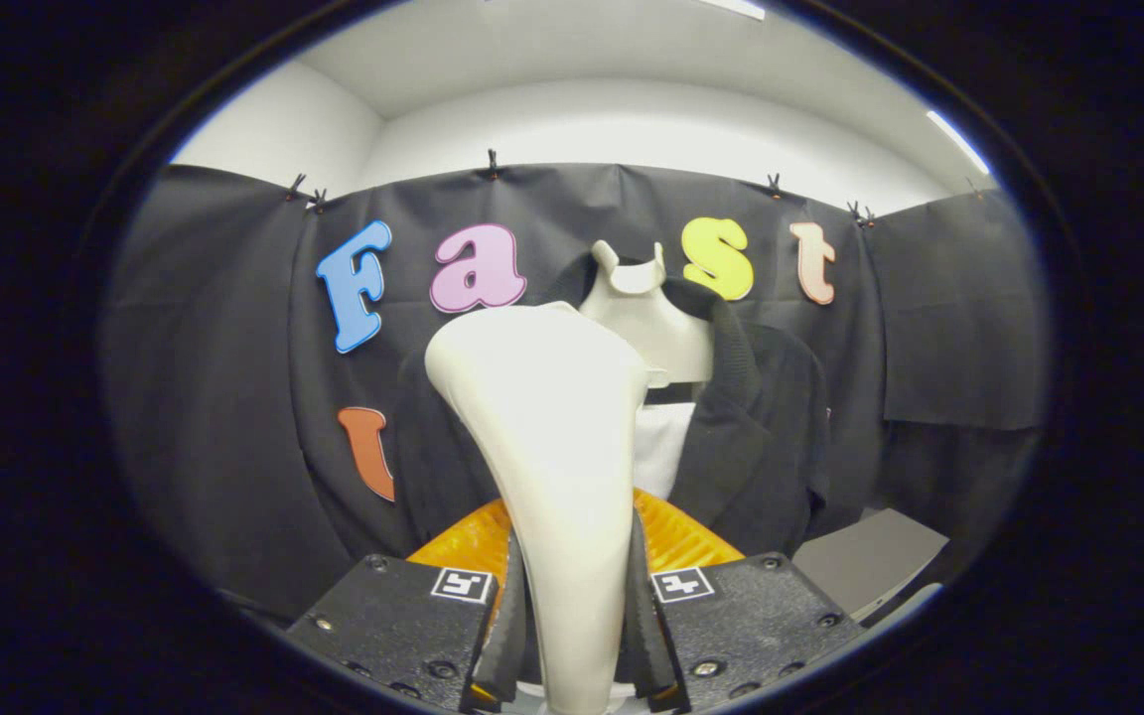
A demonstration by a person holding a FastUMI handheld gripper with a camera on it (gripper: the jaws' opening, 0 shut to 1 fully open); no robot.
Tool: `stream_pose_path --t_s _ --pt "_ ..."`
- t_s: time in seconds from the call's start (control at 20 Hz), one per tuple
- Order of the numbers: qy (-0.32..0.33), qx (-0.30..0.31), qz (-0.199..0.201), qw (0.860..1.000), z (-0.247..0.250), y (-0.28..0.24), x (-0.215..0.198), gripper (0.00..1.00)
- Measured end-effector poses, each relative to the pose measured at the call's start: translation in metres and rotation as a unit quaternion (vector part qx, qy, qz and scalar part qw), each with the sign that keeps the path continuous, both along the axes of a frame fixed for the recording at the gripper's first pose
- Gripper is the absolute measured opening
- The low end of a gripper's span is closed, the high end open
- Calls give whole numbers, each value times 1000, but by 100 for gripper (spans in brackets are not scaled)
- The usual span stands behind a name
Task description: Iron the clothes twice with a garment steamer, once on the left side and once on the right side.
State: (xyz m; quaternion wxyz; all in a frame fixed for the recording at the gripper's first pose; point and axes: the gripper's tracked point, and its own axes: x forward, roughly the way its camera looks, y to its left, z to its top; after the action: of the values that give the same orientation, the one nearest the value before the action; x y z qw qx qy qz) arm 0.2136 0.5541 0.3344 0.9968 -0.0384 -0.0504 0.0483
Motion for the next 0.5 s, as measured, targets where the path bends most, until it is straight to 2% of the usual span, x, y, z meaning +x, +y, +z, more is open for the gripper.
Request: stream_pose_path --t_s 0.2,0.5 --pt "19 -7 -5 1000 -9 22 17 45" --pt "37 -18 -26 999 -37 20 40 45"
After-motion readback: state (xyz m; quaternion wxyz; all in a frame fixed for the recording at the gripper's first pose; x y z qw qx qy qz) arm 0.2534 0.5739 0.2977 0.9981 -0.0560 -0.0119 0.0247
